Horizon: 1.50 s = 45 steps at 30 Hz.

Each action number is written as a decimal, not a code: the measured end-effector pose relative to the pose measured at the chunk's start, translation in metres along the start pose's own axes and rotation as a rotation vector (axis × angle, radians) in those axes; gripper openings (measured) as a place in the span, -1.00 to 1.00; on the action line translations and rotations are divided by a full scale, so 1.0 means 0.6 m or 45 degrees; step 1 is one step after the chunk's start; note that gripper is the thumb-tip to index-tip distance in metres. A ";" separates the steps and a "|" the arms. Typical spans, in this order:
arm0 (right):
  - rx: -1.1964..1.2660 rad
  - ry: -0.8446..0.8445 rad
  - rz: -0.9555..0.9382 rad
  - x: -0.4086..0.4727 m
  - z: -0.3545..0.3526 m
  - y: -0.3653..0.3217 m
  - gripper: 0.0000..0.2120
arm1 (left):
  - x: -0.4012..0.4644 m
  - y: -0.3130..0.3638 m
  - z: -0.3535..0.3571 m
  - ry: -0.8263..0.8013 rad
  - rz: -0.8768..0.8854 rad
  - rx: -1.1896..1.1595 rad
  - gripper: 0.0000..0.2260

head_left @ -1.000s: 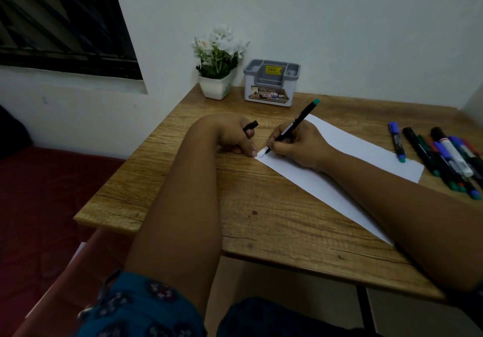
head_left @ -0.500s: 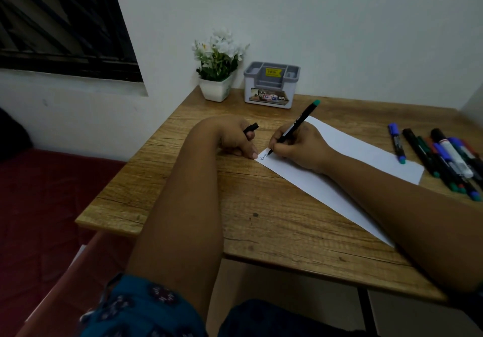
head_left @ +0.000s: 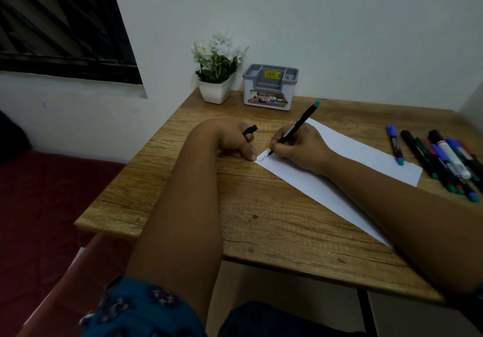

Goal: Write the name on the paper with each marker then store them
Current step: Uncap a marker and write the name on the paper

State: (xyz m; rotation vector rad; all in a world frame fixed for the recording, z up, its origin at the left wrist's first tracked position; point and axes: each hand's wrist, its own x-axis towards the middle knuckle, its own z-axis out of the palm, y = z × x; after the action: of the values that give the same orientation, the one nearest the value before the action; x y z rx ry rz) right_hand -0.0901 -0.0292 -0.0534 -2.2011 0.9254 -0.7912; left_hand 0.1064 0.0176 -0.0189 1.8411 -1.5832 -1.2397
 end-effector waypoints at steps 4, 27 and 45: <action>-0.003 0.003 0.003 0.002 0.001 0.003 -0.97 | 0.000 0.000 0.000 -0.011 -0.007 0.005 -0.60; 1.253 0.038 0.293 0.008 -0.075 -0.030 -0.74 | -0.011 0.041 0.022 0.195 0.424 -0.443 -0.93; 1.111 0.118 0.253 0.002 -0.074 -0.016 -0.97 | -0.013 0.060 0.042 0.330 0.486 -0.531 -0.78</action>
State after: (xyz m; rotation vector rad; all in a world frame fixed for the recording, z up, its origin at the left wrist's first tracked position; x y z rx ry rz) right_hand -0.1174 -0.0381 -0.0178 -1.3054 0.6447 -0.9682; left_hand 0.0655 0.0212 -0.0014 1.3054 -1.3307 -1.0144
